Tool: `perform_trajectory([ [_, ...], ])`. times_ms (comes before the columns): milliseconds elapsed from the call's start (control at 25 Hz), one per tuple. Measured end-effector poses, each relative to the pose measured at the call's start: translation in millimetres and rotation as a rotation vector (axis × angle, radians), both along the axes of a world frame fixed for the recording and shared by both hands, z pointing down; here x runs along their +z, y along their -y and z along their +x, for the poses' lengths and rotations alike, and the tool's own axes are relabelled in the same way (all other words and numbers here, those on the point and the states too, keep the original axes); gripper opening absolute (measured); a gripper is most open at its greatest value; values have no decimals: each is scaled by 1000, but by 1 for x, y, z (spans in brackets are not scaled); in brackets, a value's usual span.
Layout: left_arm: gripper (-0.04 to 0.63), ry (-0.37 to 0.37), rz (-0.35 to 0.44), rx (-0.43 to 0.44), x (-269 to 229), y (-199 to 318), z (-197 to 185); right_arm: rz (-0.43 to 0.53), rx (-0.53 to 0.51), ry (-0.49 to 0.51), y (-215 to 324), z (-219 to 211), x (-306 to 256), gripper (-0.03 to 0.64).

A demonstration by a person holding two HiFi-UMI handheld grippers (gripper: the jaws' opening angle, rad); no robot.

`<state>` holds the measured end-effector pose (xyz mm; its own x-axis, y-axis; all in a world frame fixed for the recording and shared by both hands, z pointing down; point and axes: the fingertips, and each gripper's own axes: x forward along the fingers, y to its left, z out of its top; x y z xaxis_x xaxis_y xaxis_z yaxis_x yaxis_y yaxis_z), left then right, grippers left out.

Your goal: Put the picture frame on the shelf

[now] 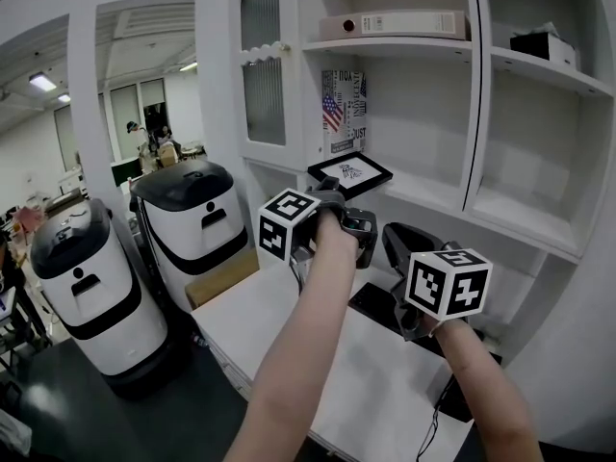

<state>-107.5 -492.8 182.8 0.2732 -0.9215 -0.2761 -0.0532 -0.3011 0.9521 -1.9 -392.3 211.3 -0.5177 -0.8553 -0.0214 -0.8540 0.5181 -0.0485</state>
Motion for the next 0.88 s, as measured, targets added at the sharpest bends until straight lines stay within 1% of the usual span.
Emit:
perform_trajectory([
  [120,64,-16,-18,-6,2,8,2,0,0,-6,5,3,1,18],
  [600,64,-34,-76,-34,10,44,11,-20,12,-8,32,16,10,18],
  [880,64,-91,-106,-22,19,60,19,-32,23,-13,46,24,17,18],
])
